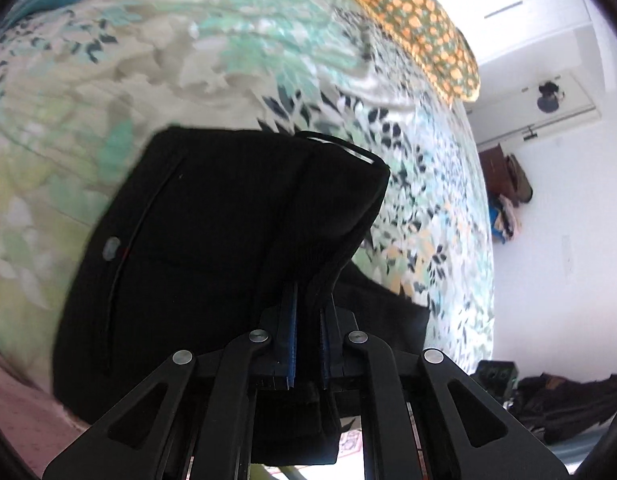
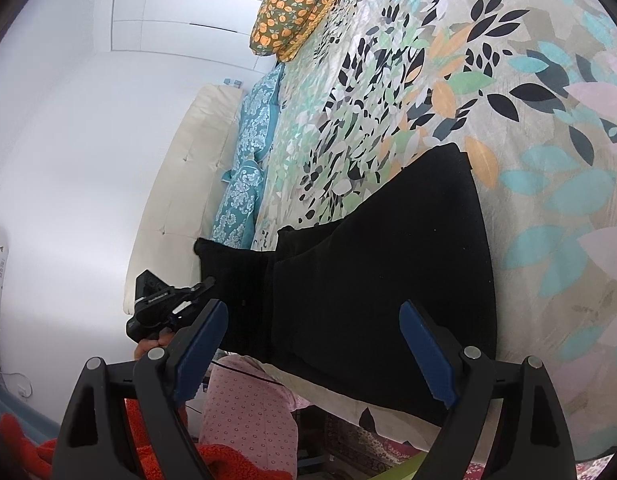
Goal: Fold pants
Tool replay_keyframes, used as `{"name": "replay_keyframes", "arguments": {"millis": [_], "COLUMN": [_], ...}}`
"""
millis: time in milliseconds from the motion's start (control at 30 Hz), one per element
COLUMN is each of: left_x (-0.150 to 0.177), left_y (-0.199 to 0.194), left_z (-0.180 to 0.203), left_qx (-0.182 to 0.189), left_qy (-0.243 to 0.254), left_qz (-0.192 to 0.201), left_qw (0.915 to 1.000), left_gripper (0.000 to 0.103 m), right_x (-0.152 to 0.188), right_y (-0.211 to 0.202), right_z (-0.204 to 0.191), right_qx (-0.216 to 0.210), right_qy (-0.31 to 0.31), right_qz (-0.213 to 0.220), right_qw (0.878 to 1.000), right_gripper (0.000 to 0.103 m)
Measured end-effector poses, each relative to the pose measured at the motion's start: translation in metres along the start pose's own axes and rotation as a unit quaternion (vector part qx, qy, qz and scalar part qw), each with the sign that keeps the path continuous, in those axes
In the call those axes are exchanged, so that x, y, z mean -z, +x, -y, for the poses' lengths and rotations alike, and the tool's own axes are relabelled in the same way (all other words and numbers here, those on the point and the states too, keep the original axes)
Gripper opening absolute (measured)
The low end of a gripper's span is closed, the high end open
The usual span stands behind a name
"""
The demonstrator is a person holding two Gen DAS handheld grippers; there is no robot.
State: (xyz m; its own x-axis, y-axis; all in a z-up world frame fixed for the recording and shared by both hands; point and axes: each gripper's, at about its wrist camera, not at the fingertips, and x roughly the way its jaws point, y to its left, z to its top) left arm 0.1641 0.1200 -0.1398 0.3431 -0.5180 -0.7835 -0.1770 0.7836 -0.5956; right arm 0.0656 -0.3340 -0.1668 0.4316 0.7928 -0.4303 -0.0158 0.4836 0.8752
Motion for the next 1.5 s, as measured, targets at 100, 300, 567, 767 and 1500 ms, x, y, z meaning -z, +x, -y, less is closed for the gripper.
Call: {"name": "replay_keyframes", "arguments": {"millis": [100,300,567,767,1500], "left_x": [0.021,0.042,0.008,0.017,0.013], "left_y": [0.073,0.046,-0.069,-0.086,-0.066], "left_z": [0.009,0.059,0.023,-0.077,-0.108], "left_qx": [-0.010,0.034,-0.049,-0.224,-0.195], "left_qy": [0.036,0.120,0.112,-0.010,-0.065], "left_qz": [-0.056,-0.049,0.147,0.273,0.225], "left_qw": [0.9978,0.9910,0.9815,0.9353,0.9524], "left_gripper": [0.012,0.057,0.079,0.079,0.074], "right_x": [0.000,0.000,0.005,0.024,0.008], "right_y": [-0.008,-0.020,0.030,0.105,0.252], "right_z": [0.002,0.009,-0.016,-0.061,-0.068], "right_qx": [0.007,0.012,-0.008,0.000,0.053], "right_qy": [0.000,0.009,-0.024,-0.087,-0.066], "right_qz": [0.010,0.028,-0.043,-0.139,-0.210], "right_qw": [1.000,1.000,0.999,0.986,0.974], "right_gripper": [0.088,0.088,0.088,0.088,0.042]}}
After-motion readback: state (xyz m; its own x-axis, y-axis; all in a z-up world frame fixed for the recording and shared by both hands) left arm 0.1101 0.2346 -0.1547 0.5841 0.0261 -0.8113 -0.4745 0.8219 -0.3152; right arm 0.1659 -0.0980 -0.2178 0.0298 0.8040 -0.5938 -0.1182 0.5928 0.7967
